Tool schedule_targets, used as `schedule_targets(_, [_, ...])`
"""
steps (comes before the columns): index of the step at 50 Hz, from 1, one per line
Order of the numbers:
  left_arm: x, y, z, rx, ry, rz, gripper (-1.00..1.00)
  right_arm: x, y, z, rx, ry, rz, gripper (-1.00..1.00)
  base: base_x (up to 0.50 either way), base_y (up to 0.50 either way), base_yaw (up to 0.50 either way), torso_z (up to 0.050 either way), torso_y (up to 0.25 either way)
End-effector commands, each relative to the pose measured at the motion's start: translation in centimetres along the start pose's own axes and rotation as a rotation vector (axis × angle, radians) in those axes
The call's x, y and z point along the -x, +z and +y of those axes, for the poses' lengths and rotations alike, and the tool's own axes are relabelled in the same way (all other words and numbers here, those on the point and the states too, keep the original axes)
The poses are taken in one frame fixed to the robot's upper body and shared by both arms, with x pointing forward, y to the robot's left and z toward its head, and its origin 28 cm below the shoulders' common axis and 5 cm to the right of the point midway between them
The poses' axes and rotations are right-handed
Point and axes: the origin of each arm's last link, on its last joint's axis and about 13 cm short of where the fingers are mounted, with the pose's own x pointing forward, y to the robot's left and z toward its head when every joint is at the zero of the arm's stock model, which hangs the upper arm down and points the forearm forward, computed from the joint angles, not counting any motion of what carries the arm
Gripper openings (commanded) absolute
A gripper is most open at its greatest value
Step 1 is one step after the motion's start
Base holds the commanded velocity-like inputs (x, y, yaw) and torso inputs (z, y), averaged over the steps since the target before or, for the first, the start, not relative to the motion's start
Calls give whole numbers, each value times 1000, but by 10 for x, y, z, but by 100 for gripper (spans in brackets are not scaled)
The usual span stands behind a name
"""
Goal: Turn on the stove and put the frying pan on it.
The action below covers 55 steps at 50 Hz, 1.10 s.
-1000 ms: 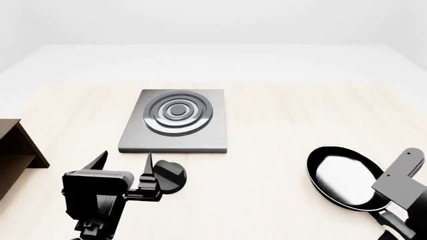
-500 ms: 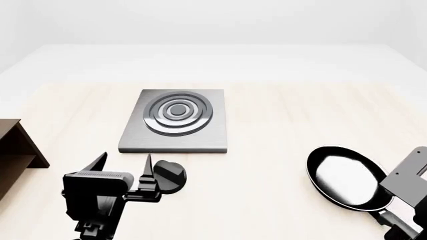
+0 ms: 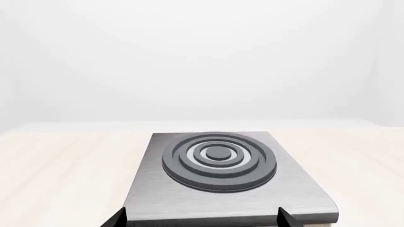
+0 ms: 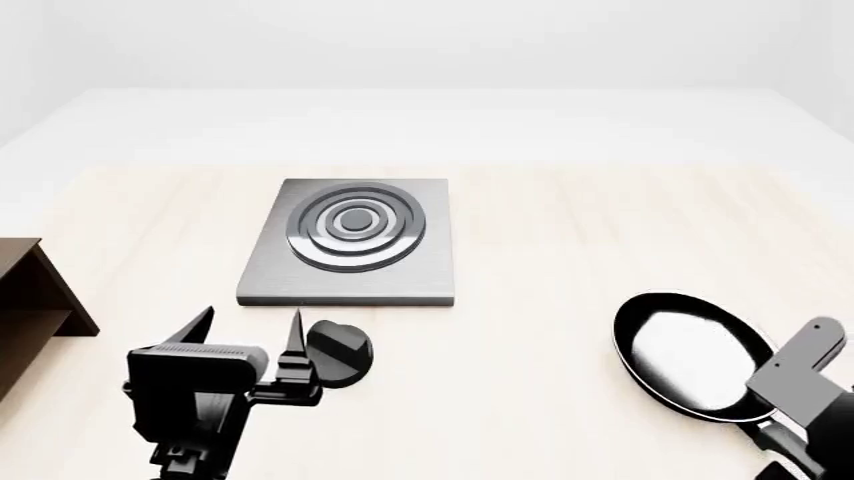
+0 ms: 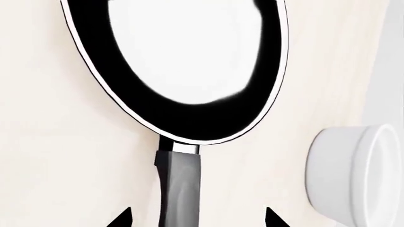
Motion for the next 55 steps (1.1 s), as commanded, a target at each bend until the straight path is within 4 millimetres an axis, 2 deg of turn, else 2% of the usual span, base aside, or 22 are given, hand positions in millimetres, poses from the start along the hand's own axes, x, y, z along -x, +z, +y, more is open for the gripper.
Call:
schedule_targets(1, [0,-1,-1,-4,-1,4,100,-12,-4,3,-25,-18,8,100,0,0,0,0,0])
schedule_targets(26, [0,1,-1,-12,3,2,100,-32,-26,21,-23,35,89,100,0,0,0,0,0])
schedule_targets(45, [0,0,-1,-17,3,5,100,-41,-30,13,-93,-50,91,100,1,0,0,0,0])
schedule_targets(46, [0,0,-1,-19,4,5,100,-41,-30,13,-103,-50,76,-100,12,-3,0,0,0])
schedule_targets(55, [0,-1,-1,-19,6,5,100,-41,-25,11,-99,-64,33,-100,0,0,0,0,0])
